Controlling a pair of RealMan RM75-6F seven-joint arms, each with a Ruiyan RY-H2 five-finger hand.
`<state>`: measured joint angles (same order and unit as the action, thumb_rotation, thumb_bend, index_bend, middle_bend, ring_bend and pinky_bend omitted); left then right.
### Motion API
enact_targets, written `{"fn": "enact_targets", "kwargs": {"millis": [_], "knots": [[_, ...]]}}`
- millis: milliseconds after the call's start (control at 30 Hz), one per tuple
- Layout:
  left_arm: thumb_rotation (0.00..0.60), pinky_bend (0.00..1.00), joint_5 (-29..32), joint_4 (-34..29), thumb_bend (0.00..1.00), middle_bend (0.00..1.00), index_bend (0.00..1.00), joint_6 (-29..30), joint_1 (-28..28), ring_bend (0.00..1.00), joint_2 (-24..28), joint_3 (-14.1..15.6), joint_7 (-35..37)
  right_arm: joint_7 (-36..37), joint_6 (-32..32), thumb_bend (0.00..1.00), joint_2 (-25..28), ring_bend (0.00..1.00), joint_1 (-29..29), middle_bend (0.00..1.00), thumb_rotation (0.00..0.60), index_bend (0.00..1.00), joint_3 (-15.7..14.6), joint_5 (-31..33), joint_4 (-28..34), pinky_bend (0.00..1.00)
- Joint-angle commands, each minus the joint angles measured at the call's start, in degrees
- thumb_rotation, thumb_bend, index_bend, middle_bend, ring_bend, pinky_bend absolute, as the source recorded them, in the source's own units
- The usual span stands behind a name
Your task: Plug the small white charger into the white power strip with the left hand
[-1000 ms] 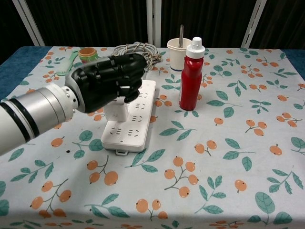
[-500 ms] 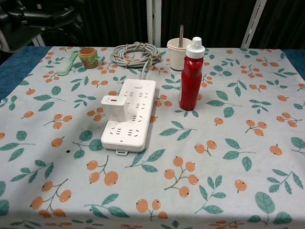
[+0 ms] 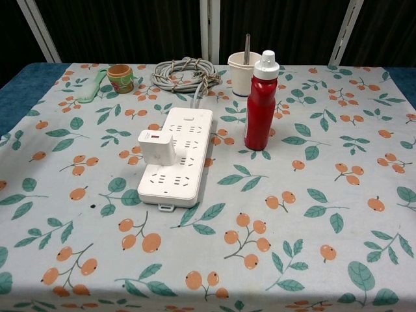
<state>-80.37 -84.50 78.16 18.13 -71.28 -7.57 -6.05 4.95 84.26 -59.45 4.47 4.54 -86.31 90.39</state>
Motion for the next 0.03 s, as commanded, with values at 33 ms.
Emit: {"fn": "enact_targets", "kwargs": {"millis": [33], "knots": [[0.600, 0.00, -0.67, -3.66, 0.07, 0.15, 0.20, 4.71, -4.14, 0.03, 1.76, 3.01, -2.04, -0.12, 0.74, 0.13, -0.68, 0.00, -0.53, 0.00, 0.600, 0.00, -0.37, -0.20, -0.27, 0.00]]}}
